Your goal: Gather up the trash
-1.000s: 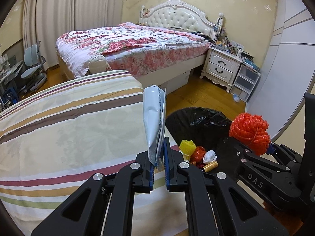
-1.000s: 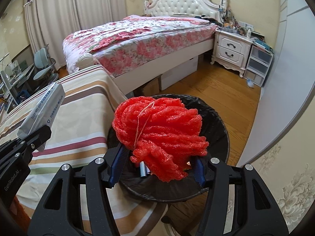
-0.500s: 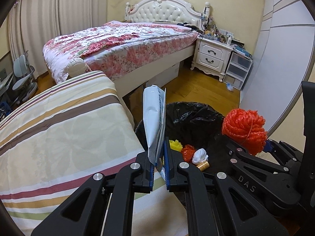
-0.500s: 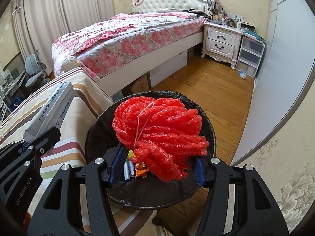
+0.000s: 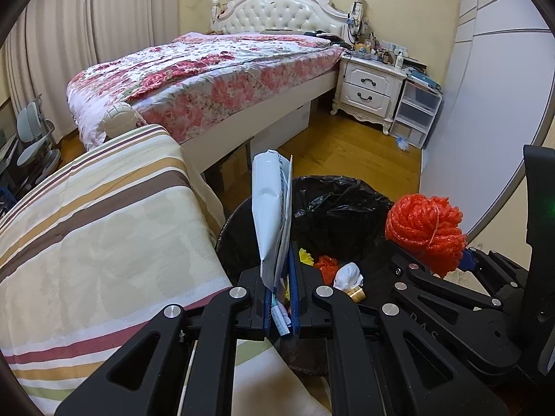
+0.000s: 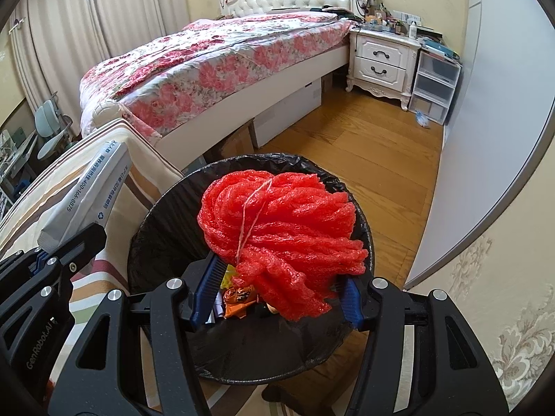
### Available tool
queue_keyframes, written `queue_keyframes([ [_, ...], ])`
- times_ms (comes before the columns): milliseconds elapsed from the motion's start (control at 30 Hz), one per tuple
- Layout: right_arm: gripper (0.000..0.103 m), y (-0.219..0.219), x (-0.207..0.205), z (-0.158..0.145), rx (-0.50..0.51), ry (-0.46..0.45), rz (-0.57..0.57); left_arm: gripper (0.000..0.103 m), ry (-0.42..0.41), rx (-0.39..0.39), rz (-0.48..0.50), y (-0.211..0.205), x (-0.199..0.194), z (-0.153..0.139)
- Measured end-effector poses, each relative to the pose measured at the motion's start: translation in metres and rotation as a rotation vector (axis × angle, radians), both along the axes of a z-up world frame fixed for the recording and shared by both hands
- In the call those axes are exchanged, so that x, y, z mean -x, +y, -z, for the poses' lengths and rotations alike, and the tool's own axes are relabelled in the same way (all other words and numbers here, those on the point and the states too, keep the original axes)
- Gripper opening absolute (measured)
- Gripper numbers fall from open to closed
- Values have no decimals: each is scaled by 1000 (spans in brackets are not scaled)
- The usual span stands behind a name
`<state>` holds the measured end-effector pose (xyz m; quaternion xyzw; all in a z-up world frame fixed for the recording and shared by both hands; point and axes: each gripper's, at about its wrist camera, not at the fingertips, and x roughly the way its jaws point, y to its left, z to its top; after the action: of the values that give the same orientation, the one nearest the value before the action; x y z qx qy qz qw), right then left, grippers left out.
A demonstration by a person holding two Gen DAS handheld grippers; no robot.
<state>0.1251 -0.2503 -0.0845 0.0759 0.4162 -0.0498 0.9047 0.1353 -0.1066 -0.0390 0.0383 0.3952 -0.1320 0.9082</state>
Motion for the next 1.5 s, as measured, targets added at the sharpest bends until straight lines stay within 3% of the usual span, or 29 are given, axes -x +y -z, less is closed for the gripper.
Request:
queue_keyframes([
  [200, 58, -3, -3, 2, 3, 4, 12, 10, 10, -1, 5, -3, 0, 2],
  [267, 64, -4, -4, 3, 5, 6, 12, 12, 16, 0, 2, -3, -1, 2],
  [400, 66, -6, -4, 3, 12, 8, 23, 30, 16, 4, -10, 1, -1, 1],
  [533, 67, -8, -4, 4, 8, 12, 29, 42, 13, 16, -19, 4, 0, -1],
  [967, 76, -4, -2, 2, 6, 3, 23, 47, 10, 24, -25, 7, 2, -3],
  [1167, 76, -5, -2, 3, 8, 9, 29, 47, 3, 29, -26, 10, 4, -4],
  [1500, 76, -5, 3, -2, 11, 2, 38, 57, -27, 25, -38, 19, 10, -9],
])
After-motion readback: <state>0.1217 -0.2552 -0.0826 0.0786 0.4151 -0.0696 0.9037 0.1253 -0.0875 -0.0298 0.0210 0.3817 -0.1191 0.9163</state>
